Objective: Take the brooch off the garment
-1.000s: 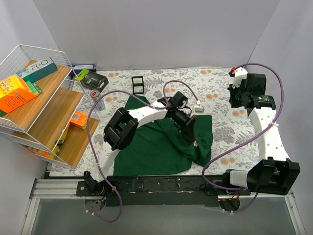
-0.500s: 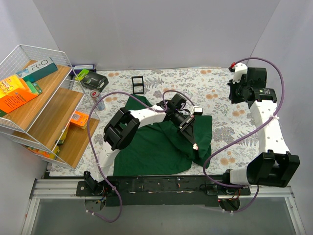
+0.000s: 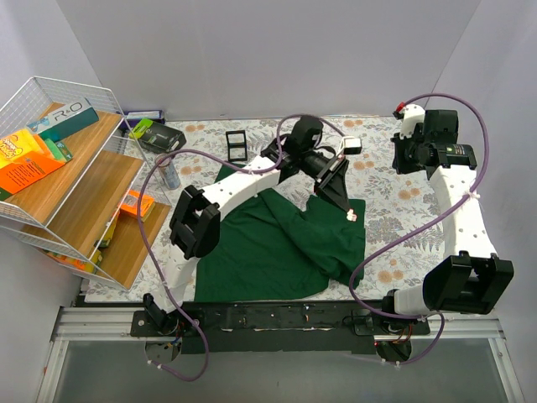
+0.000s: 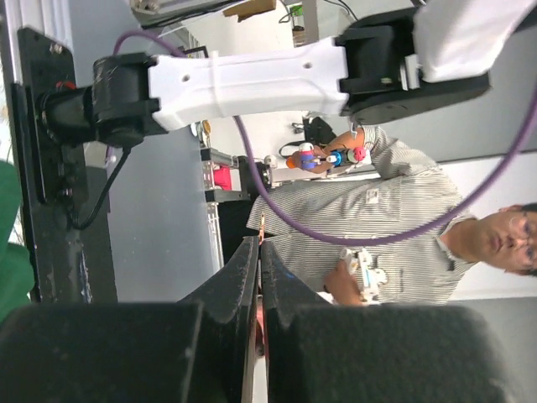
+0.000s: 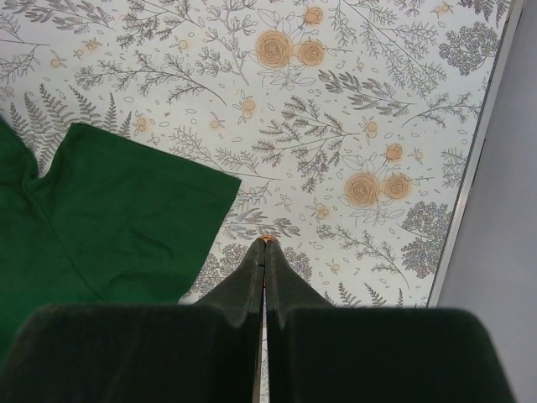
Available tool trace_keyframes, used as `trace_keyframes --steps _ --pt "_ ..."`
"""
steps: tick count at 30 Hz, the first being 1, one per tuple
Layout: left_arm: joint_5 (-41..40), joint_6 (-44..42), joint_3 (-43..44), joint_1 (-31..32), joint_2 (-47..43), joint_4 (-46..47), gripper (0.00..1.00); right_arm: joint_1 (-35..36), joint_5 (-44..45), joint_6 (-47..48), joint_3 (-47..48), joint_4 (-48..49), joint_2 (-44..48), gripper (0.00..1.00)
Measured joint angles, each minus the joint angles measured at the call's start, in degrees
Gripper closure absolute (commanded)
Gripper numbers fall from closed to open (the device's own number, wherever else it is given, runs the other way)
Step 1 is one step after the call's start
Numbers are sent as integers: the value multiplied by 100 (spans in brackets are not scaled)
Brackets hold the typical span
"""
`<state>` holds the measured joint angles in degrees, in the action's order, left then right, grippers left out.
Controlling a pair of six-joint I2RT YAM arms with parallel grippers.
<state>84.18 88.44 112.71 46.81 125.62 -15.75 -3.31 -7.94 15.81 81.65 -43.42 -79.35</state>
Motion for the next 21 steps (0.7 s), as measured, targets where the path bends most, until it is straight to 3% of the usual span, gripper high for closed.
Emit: trace_keyframes --steps 3,6,12,16,18,20,21 --pt "42 168 269 -76 -166 391 100 0 2 -42 0 -17 0 99" --pt "57 306 -59 -317 -507 977 100 0 7 -44 0 -15 7 99" --pt "105 1008 -2870 -1512 -1969 3034 100 0 -4 50 0 -15 103 99" --pt "101 1143 -3477 -2046 -2245 3860 100 0 -114 96 0 -13 153 99" --pt "70 708 -3364 -2081 -2280 3746 100 0 -195 118 0 -13 155 99" --pt "-350 -535 -2719 -2039 -2264 2330 100 0 -299 146 0 -15 153 99" --pt "-940 -1287 -2317 -1987 -2249 1657 100 0 -352 164 0 -13 153 99"
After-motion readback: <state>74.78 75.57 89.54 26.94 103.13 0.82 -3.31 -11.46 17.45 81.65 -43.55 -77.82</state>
